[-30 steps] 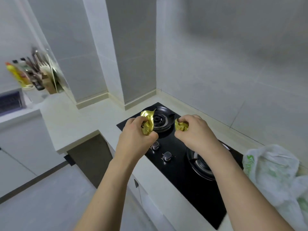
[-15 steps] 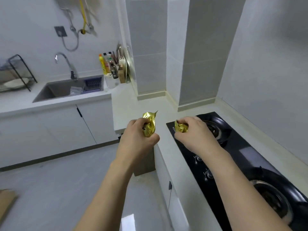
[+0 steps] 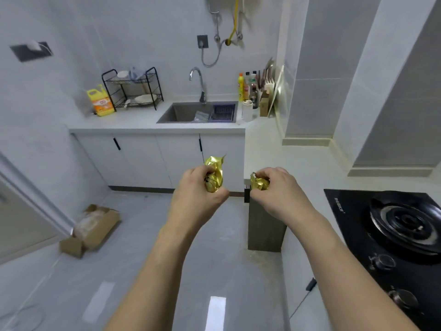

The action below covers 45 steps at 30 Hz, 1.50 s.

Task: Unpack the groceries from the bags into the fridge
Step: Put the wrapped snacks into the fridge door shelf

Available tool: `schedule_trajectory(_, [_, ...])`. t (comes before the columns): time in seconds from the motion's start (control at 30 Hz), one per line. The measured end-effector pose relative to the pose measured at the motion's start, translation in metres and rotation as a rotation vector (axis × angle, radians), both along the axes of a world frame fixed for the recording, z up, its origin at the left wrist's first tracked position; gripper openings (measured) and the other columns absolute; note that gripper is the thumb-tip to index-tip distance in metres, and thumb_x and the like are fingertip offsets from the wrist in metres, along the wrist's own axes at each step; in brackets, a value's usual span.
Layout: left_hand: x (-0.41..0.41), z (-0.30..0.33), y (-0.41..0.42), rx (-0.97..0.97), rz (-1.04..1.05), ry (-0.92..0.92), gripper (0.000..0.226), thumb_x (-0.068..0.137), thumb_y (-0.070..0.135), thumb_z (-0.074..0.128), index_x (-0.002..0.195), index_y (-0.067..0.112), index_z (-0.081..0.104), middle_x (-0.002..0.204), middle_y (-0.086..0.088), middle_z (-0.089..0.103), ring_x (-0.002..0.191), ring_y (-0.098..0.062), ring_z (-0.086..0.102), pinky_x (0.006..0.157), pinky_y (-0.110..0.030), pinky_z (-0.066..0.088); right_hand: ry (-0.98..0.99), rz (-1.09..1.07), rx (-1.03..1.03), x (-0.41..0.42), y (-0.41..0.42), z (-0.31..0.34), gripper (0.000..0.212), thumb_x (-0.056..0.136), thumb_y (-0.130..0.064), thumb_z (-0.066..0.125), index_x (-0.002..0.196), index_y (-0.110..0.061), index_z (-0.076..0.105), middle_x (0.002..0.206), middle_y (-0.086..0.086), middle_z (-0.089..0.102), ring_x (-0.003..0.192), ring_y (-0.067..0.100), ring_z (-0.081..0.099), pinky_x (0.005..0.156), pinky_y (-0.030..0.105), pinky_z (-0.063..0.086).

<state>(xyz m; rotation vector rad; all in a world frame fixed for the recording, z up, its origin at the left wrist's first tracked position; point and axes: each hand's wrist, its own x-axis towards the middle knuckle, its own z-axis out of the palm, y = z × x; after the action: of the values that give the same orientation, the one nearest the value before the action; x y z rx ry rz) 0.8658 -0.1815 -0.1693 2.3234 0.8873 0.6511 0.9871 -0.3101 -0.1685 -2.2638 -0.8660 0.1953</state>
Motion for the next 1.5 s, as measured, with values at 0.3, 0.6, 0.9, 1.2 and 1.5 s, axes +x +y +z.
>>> schedule_trajectory(0.3, [-0.047,-0.004,0.032,-0.015,0.157,-0.008,0.052,0.077,0.034,0.067,0.128,0.025,0.057,0.113,0.006,0.05,0.094,-0.013,0.053,0.078,-0.027,0.048,-0.031,0.15,0.004,-0.03,0.06,0.005,0.045,0.085,-0.027,0.068,0.127,-0.02,0.056,0.115,-0.002,0.049,0.095,0.014,0.051,0.078,0.025,0.046])
schedule_trajectory(0.6, [-0.088,0.0,0.056,0.024,0.405,0.013,0.054,0.077,0.034,0.066,0.129,0.026,0.055,0.121,0.006,0.052,0.093,-0.01,0.048,0.076,-0.024,0.038,-0.05,0.399,-0.001,-0.053,0.115,0.015,0.041,0.087,-0.026,0.065,0.127,-0.02,0.055,0.118,-0.001,0.049,0.095,0.014,0.047,0.077,0.025,0.04])
schedule_trajectory(0.9, [-0.183,0.002,0.059,-0.003,0.726,-0.014,0.052,0.077,0.035,0.066,0.127,0.029,0.056,0.118,0.007,0.051,0.093,-0.014,0.052,0.076,-0.027,0.043,-0.06,0.705,-0.008,-0.134,0.174,0.018,0.04,0.085,-0.025,0.065,0.124,-0.021,0.058,0.115,-0.002,0.049,0.091,0.014,0.048,0.076,0.025,0.043])
schedule_trajectory(1.2, [-0.3,0.001,0.033,-0.024,1.03,-0.042,0.05,0.078,0.034,0.066,0.127,0.032,0.055,0.118,0.011,0.049,0.09,-0.011,0.048,0.074,-0.024,0.037,-0.099,1.017,0.009,-0.255,0.201,0.013,0.029,0.08,-0.026,0.062,0.109,-0.022,0.063,0.105,-0.001,0.055,0.085,0.014,0.054,0.06,0.021,0.038])
schedule_trajectory(1.5, [-0.396,-0.003,0.013,-0.019,1.169,-0.025,0.054,0.078,0.036,0.067,0.13,0.032,0.054,0.124,0.009,0.049,0.09,-0.01,0.047,0.075,-0.024,0.037,-0.11,1.177,0.046,-0.357,0.208,0.009,0.039,0.083,-0.026,0.062,0.121,-0.02,0.061,0.108,-0.003,0.052,0.088,0.014,0.051,0.073,0.026,0.042])
